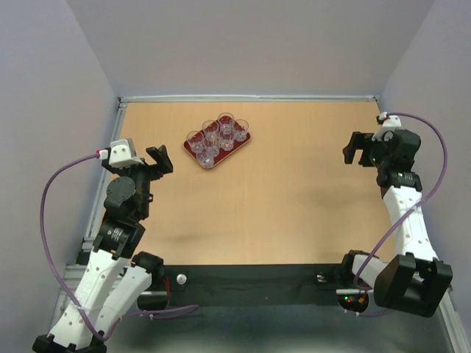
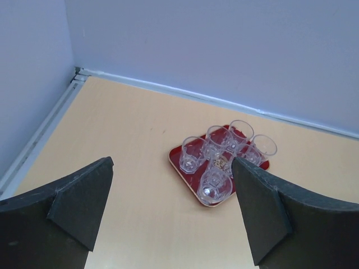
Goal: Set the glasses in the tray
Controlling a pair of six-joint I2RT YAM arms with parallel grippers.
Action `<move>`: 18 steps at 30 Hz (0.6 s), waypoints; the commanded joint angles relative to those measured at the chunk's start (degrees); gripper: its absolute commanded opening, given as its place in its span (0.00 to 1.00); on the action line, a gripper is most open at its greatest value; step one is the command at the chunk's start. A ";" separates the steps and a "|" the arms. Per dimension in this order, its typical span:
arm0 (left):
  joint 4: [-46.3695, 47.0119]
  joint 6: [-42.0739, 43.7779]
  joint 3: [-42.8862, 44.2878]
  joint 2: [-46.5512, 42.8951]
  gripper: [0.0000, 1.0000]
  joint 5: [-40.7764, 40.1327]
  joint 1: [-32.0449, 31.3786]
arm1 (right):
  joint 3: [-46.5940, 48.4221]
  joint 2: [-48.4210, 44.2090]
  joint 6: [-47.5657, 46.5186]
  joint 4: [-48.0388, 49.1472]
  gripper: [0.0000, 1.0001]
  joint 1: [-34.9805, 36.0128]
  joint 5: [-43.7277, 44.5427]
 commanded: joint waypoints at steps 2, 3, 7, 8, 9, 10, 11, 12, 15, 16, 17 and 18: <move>0.33 1.72 -1.40 -2.27 0.99 -1.61 0.21 | -0.62 -3.09 10.86 8.28 1.00 -0.48 16.55; 0.33 1.63 -1.49 -2.54 0.99 -1.61 0.12 | -0.53 -3.09 11.73 8.37 1.00 -0.48 19.09; 0.50 1.90 -2.02 -3.24 0.99 -1.43 0.12 | -1.41 -2.82 11.22 8.37 1.00 -0.48 24.82; 0.50 1.98 -1.93 -3.33 0.99 -1.26 0.12 | -1.84 -2.82 10.95 8.45 1.00 -0.48 25.17; 0.50 1.90 -2.02 -3.33 0.99 -1.08 0.12 | -2.20 -2.91 10.86 8.54 1.00 -0.48 25.87; 0.50 1.90 -2.02 -3.33 0.99 -0.99 0.12 | -2.37 -3.17 10.78 8.63 1.00 -0.48 26.14; 0.50 1.90 -2.02 -3.33 0.99 -0.73 0.12 | -2.81 -3.35 10.43 8.72 1.00 -0.48 26.40; 0.50 1.98 -2.02 -3.25 0.99 -0.55 0.12 | -2.99 -3.52 10.25 8.89 1.00 -0.48 26.58; 0.50 1.90 -2.02 -2.98 0.99 -0.29 0.12 | -3.52 -4.23 9.98 9.25 1.00 -0.48 26.23; 0.50 1.90 -2.02 -2.98 0.99 -0.20 0.21 | -3.61 -4.40 10.24 9.42 1.00 -0.48 26.23; 0.50 1.90 -2.10 -2.98 0.99 -0.11 0.21 | -3.69 -4.49 10.25 9.42 1.00 -0.48 26.06; 0.50 1.98 -2.11 -2.98 0.99 -0.20 0.21 | -3.78 -4.58 10.25 9.42 1.00 -0.40 25.97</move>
